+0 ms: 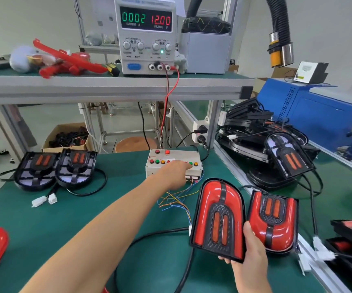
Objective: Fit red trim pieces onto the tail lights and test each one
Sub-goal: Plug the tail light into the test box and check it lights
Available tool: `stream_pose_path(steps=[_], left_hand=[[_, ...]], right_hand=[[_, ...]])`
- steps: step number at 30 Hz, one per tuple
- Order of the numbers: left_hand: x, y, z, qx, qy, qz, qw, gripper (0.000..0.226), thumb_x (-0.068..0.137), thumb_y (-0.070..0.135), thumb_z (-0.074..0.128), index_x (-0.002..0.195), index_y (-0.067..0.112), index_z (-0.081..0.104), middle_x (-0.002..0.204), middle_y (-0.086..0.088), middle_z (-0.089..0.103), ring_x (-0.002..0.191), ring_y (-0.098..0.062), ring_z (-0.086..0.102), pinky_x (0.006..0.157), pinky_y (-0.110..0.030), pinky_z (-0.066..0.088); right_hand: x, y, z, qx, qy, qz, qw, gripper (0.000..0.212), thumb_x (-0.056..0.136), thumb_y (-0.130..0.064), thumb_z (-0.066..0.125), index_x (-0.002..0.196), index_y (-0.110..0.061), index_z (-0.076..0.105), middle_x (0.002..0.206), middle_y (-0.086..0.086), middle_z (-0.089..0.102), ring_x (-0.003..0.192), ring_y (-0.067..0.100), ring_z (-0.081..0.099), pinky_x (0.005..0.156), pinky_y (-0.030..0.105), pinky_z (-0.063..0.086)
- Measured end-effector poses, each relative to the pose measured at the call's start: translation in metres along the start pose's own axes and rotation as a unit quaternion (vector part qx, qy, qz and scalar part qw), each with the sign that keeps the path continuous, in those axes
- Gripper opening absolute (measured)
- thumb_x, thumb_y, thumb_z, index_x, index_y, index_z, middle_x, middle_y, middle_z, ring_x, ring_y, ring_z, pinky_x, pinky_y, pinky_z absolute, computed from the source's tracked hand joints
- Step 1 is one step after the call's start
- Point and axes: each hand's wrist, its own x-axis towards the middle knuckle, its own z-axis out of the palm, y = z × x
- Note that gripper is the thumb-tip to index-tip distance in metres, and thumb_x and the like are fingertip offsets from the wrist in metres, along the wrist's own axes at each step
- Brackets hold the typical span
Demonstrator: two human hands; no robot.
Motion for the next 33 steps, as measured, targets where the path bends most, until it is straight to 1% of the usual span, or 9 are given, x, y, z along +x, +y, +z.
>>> stream_pose_path(steps=[3, 7, 11, 14, 18, 21, 25, 29, 33], left_hand=[[0.007, 0.001, 0.003, 0.008, -0.022, -0.012, 1.0, 0.075, 0.091, -0.003, 0.043, 0.16, 0.022, 0.025, 0.147, -0.017, 0.05, 0.128, -0.035, 0.052, 0.098, -0.043, 0.047], [0.014, 0.002, 0.01, 0.014, -0.043, -0.023, 0.999, 0.079, 0.093, -0.002, 0.042, 0.162, 0.024, 0.014, 0.145, -0.021, 0.05, 0.124, -0.035, 0.053, 0.096, -0.041, 0.045], [0.02, 0.002, 0.013, 0.014, -0.037, -0.036, 0.999, 0.077, 0.093, -0.001, 0.043, 0.161, 0.026, 0.018, 0.147, -0.018, 0.05, 0.125, -0.035, 0.053, 0.095, -0.04, 0.045], [0.022, 0.003, 0.014, 0.017, -0.036, -0.037, 0.999, 0.075, 0.093, 0.001, 0.043, 0.161, 0.025, 0.021, 0.147, -0.018, 0.05, 0.127, -0.035, 0.052, 0.097, -0.041, 0.045], [0.022, 0.002, 0.014, 0.012, -0.045, -0.037, 0.998, 0.074, 0.094, 0.001, 0.041, 0.161, 0.025, 0.02, 0.15, -0.017, 0.048, 0.129, -0.034, 0.051, 0.099, -0.039, 0.044], [0.024, 0.0, 0.01, 0.003, -0.049, -0.036, 0.998, 0.075, 0.094, 0.001, 0.041, 0.161, 0.029, 0.021, 0.15, -0.018, 0.048, 0.129, -0.034, 0.052, 0.097, -0.037, 0.044], [0.027, -0.001, 0.011, -0.015, -0.049, -0.041, 0.998, 0.074, 0.094, 0.001, 0.042, 0.16, 0.029, 0.022, 0.149, -0.018, 0.05, 0.125, -0.035, 0.054, 0.09, -0.035, 0.044], [0.027, -0.002, 0.015, -0.007, -0.041, -0.042, 0.998, 0.072, 0.095, 0.003, 0.046, 0.16, 0.027, 0.024, 0.154, -0.014, 0.045, 0.136, -0.033, 0.047, 0.107, -0.04, 0.04], [0.028, -0.001, 0.012, -0.003, -0.05, -0.043, 0.998, 0.075, 0.094, -0.001, 0.043, 0.16, 0.029, 0.022, 0.153, -0.017, 0.046, 0.132, -0.034, 0.05, 0.099, -0.038, 0.044]], right_hand=[[0.0, -0.001, 0.001, 0.0, 0.004, 0.015, 1.0, 0.05, 0.092, -0.053, 0.051, 0.078, -0.012, 0.077, 0.064, 0.014, 0.061, 0.048, 0.026, 0.053, 0.044, 0.037, 0.043], [0.001, 0.001, 0.0, 0.016, 0.005, 0.045, 0.999, 0.053, 0.092, -0.053, 0.056, 0.097, -0.005, 0.075, 0.073, 0.017, 0.064, 0.051, 0.028, 0.056, 0.042, 0.036, 0.046], [0.003, 0.002, -0.002, 0.004, 0.003, 0.042, 0.999, 0.055, 0.089, -0.055, 0.055, 0.091, -0.004, 0.074, 0.071, 0.021, 0.056, 0.051, 0.027, 0.051, 0.043, 0.036, 0.043], [0.007, 0.005, -0.004, -0.028, -0.004, 0.024, 0.999, 0.055, 0.093, -0.054, 0.05, 0.1, -0.007, 0.076, 0.081, 0.025, 0.062, 0.059, 0.032, 0.057, 0.048, 0.04, 0.046], [0.008, 0.004, -0.003, -0.043, -0.004, 0.022, 0.999, 0.045, 0.091, -0.053, 0.048, 0.096, -0.023, 0.081, 0.094, 0.01, 0.077, 0.088, 0.023, 0.075, 0.076, 0.051, 0.061], [0.009, 0.003, -0.001, -0.039, 0.004, 0.037, 0.999, 0.037, 0.101, -0.043, 0.046, 0.096, -0.03, 0.081, 0.099, 0.005, 0.079, 0.097, 0.019, 0.075, 0.093, 0.051, 0.058], [0.009, 0.006, 0.0, -0.073, -0.004, 0.029, 0.997, 0.045, 0.106, -0.042, 0.04, 0.081, -0.059, 0.074, 0.088, -0.023, 0.076, 0.086, -0.004, 0.072, 0.086, 0.04, 0.055], [0.011, 0.007, -0.001, -0.105, -0.002, 0.012, 0.994, 0.044, 0.1, -0.048, 0.039, 0.089, -0.033, 0.079, 0.089, -0.002, 0.077, 0.091, 0.017, 0.073, 0.093, 0.047, 0.059], [0.011, 0.008, -0.002, -0.069, -0.003, 0.034, 0.997, 0.043, 0.107, -0.038, 0.039, 0.1, -0.029, 0.08, 0.104, 0.004, 0.079, 0.103, 0.016, 0.074, 0.105, 0.052, 0.05]])
